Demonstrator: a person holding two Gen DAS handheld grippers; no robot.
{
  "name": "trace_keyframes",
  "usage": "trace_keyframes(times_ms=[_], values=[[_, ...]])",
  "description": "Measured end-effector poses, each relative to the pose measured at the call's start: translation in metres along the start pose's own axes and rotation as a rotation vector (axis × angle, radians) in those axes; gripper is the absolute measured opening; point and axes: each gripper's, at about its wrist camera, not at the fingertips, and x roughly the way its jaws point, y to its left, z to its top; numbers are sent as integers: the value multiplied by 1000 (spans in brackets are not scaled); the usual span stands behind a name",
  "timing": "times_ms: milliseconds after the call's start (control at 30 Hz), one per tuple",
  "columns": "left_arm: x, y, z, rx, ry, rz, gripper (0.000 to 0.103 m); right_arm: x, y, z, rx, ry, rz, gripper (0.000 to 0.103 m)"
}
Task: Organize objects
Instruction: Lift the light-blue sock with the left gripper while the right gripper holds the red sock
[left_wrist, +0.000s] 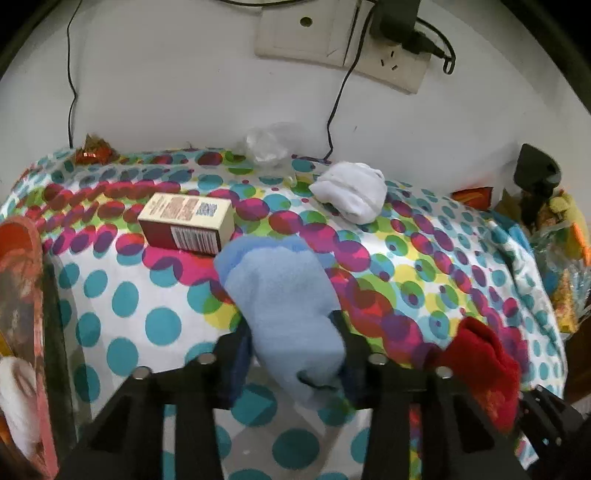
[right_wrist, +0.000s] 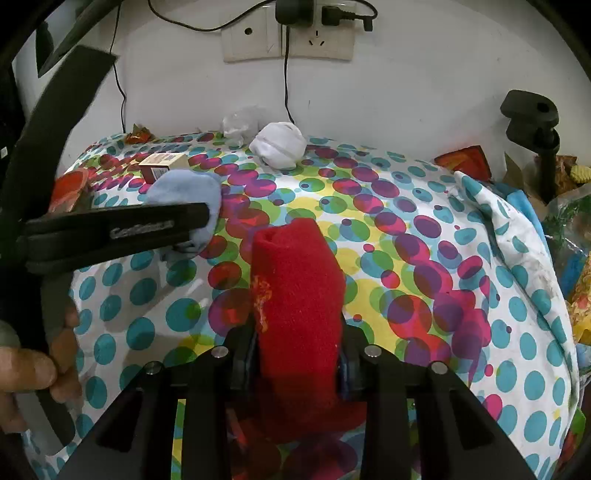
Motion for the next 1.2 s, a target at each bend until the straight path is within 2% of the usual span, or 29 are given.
trace_keyframes(times_ms=[133,200,300,600,700,767,1033,1200], values=[[-8,0,-6,24,-2,14,35,2,1,1,0,3,-10,31],[-16,-2,-11,54,-20,47,35,2,1,1,1,4,-11,32],[-26,-2,-18,66,-26,44,35,3,0,1,4,7,-12,33],[-72,-5,-56,202,-75,112,35,3,-1,1,-3,7,-22,33],[-81,0,-68,194,-64,96,35,3,-1,1,-4,8,-24,33],[-84,3,-75,189,-74,111,35,3,-1,1,-5,8,-26,33],[-81,21,-90,144,-56,104,35,3,-1,1,-6,9,-36,34],[-83,24,-97,158,-69,105,35,3,0,1,-7,9,-37,34]])
